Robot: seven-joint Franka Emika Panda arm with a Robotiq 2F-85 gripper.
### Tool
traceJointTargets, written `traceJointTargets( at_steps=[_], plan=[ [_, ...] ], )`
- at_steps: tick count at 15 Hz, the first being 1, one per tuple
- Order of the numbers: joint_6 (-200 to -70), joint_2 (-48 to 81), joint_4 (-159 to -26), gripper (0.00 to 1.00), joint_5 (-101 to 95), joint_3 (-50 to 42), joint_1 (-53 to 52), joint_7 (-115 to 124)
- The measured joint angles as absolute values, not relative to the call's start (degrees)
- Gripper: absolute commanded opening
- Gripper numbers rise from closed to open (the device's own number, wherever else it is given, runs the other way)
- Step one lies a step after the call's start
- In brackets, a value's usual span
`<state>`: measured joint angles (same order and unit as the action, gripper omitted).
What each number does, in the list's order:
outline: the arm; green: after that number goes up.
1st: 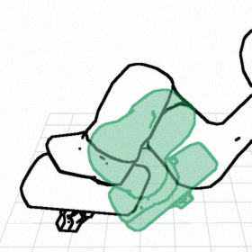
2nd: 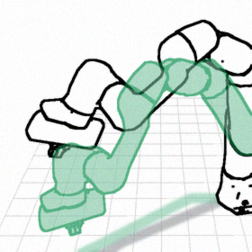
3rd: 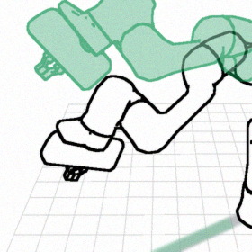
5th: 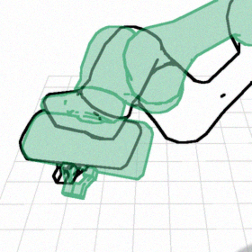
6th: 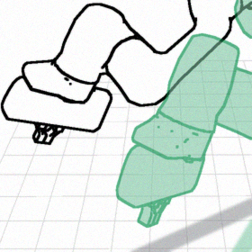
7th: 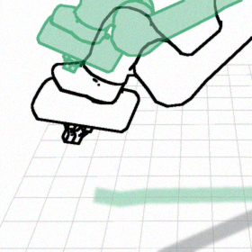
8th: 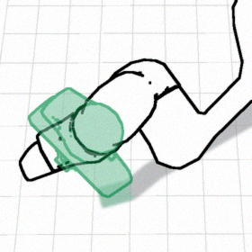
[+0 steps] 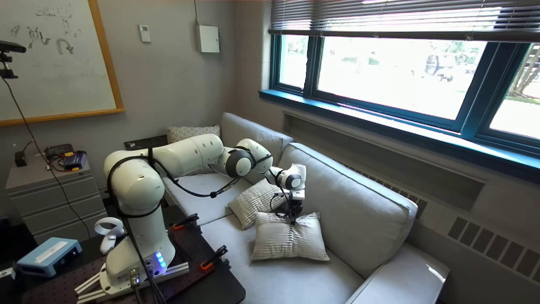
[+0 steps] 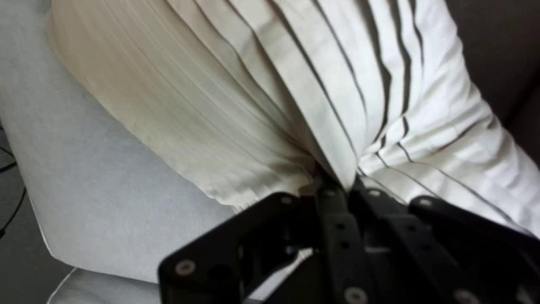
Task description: Arrange the pillows neatly to the right
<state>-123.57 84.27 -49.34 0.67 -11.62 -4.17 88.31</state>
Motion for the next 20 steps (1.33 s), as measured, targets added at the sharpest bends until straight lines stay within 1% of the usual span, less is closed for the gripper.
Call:
traceJointTargets(
  at_steps=[6,9,13,15,20],
  plan=[
    [-124.86,84.18,-46.15,0.01,5.47,-9.34,-1.18,97.44],
    [-129.38,83.36,-48.91,0.01,9.84,-9.20,0.19,99.97],
    [-140.83,79.09,-59.62,0.01,16.79,-8.00,1.02,101.08],
    [-149.47,76.57,-65.54,0.01,20.12,-6.61,0.46,100.52],
    [-172.57,70.81,-79.68,0.01,27.37,-6.89,-5.84,96.20]
  ],
)
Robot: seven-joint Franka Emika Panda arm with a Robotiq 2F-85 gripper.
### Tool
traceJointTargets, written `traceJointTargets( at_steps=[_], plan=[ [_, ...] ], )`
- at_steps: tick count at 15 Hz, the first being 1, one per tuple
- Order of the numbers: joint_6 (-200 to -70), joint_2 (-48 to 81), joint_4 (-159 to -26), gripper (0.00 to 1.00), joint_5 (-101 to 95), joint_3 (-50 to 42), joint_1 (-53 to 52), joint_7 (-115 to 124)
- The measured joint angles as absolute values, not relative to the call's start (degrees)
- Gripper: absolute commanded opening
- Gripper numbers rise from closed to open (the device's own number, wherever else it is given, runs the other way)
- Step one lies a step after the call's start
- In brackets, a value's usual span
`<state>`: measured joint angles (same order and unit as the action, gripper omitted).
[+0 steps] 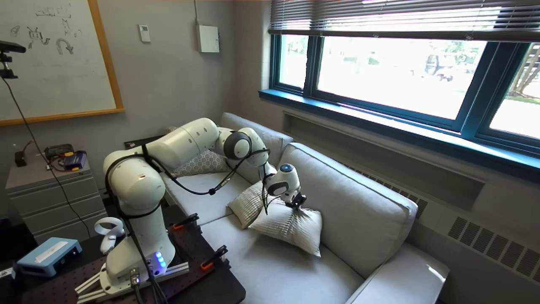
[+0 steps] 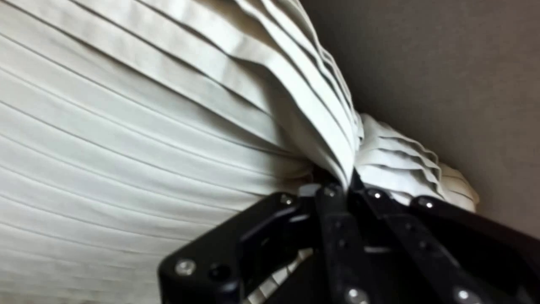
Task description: Arrange the pillows neatly to the right
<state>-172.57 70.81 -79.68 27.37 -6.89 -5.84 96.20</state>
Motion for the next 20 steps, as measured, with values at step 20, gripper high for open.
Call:
traceJointTargets(
  at_steps=[20],
  plan=[
    [-197.75,66.10,-101.23,0.01,55.77,-28.40,-43.64,138.85]
  ],
)
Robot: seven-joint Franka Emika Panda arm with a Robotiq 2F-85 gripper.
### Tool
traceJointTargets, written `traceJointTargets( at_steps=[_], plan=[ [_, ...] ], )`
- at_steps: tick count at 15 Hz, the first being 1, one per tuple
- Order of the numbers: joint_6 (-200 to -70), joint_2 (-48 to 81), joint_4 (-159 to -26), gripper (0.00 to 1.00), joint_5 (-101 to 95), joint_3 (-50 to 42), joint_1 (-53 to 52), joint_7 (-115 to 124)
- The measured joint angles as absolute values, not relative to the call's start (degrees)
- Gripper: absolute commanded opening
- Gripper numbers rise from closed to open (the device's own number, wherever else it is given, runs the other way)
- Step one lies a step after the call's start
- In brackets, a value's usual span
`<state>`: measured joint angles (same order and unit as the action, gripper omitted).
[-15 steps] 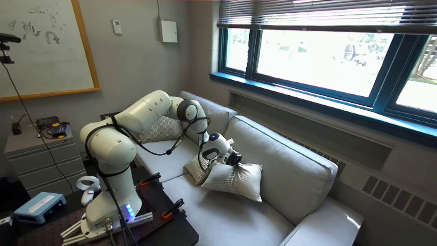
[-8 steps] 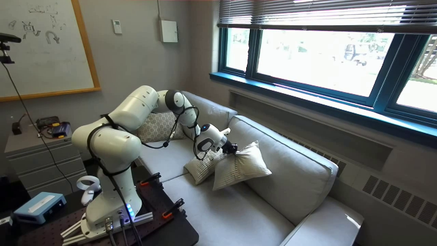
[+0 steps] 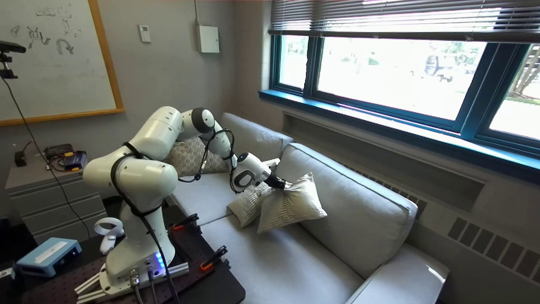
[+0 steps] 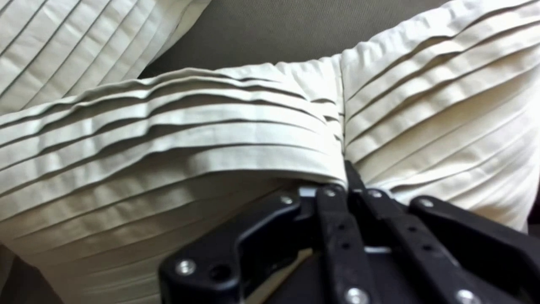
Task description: Arrange the pillows neatly to the right
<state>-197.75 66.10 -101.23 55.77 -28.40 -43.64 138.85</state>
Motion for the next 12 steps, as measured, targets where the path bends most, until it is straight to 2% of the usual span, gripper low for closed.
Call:
traceJointTargets(
  at_steps=[4,12],
  plan=[
    [-197.75,68.94,-102.82,0.01,58.41,-28.67,-46.61,150.96],
    [-197.79,75.51,-100.11,0.01,91.43,-23.59,-48.77,148.75]
  ],
)
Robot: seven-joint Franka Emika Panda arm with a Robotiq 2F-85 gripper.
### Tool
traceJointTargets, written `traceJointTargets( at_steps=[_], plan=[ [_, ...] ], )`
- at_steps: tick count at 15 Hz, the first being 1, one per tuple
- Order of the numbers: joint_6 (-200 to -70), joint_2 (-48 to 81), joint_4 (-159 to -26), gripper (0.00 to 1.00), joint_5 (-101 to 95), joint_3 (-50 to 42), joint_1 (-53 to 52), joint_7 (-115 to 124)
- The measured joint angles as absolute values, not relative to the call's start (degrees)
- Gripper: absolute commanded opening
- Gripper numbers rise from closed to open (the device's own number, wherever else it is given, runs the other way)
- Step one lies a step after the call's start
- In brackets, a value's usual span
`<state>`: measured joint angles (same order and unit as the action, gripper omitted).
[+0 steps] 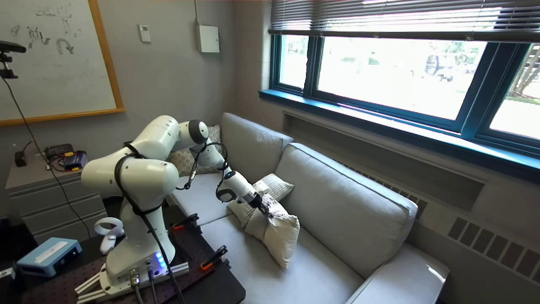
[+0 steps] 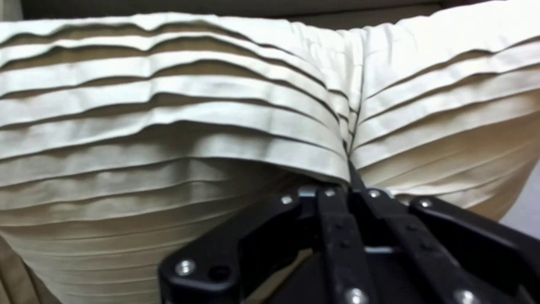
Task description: Arrange the pillows neatly to the right
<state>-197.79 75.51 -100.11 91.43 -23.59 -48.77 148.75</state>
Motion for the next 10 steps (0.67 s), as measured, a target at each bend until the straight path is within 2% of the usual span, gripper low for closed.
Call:
traceJointTargets(
  at_steps=[6,10],
  plan=[
    [-195.04,82.17,-97.06,0.01,119.00,-25.42,-53.84,148.70],
    [-189.26,85.98,-99.20,0.01,133.17,-35.16,-64.20,148.71]
  ],
)
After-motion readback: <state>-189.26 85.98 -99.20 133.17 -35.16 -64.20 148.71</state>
